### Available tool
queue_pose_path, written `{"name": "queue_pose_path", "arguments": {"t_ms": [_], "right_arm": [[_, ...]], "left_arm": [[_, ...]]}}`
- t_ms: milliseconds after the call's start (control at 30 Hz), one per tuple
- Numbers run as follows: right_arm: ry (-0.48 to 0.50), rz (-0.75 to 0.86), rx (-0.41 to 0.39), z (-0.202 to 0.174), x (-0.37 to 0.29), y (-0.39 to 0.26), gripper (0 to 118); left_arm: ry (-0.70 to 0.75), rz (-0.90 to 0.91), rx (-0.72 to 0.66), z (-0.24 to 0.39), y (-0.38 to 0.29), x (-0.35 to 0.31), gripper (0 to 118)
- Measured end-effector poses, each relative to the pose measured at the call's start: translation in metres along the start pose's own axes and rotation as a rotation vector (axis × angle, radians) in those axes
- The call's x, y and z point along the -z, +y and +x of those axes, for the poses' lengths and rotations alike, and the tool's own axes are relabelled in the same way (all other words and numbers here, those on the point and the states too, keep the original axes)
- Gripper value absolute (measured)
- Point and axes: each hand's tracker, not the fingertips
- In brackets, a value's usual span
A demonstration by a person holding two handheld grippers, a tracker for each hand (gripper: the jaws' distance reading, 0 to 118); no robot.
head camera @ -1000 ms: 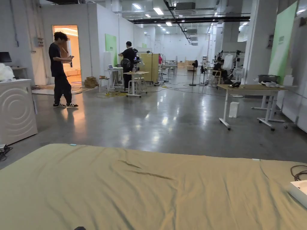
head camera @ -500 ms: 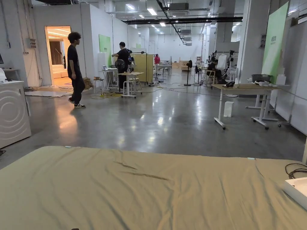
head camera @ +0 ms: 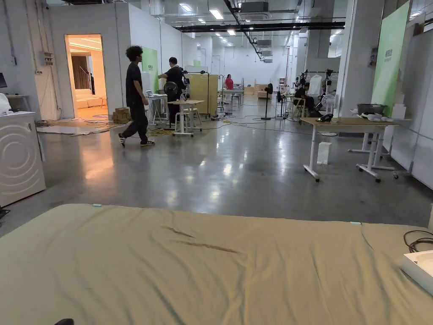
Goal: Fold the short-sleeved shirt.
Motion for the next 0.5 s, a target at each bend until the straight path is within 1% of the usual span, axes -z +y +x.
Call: {"name": "queue_pose_path", "arguments": {"t_ms": [100,233,333,400,500], "right_arm": [[-0.001,-0.002,0.005,-0.0001,0.0007,-0.0003,93],[-0.005,-0.002,0.028,-0.0003,0.0023,-0.0013,113],[-0.005,0.011,0.035,-0.0003,0.001,-0.0008,114],[-0.004,0.015,0.032,-0.0004,0.0001,-0.0004,118],[0.001,0.026,0.031,-0.0003,-0.002,-0.0002,118]], "left_arm": [[-0.006,0.004,-0.017,-0.0007,-0.0011,-0.0019,94],[0.002,-0.002,-0.021,-0.0016,-0.0028,-0.0014,94],[0.009,-0.002,-0.019,-0.0022,-0.004,-0.002,94],[0.01,-0.006,-0.027,-0.0036,-0.004,-0.0012,94],[0.008,-0.005,-0.039,-0.0047,-0.0038,-0.0022,94]]}}
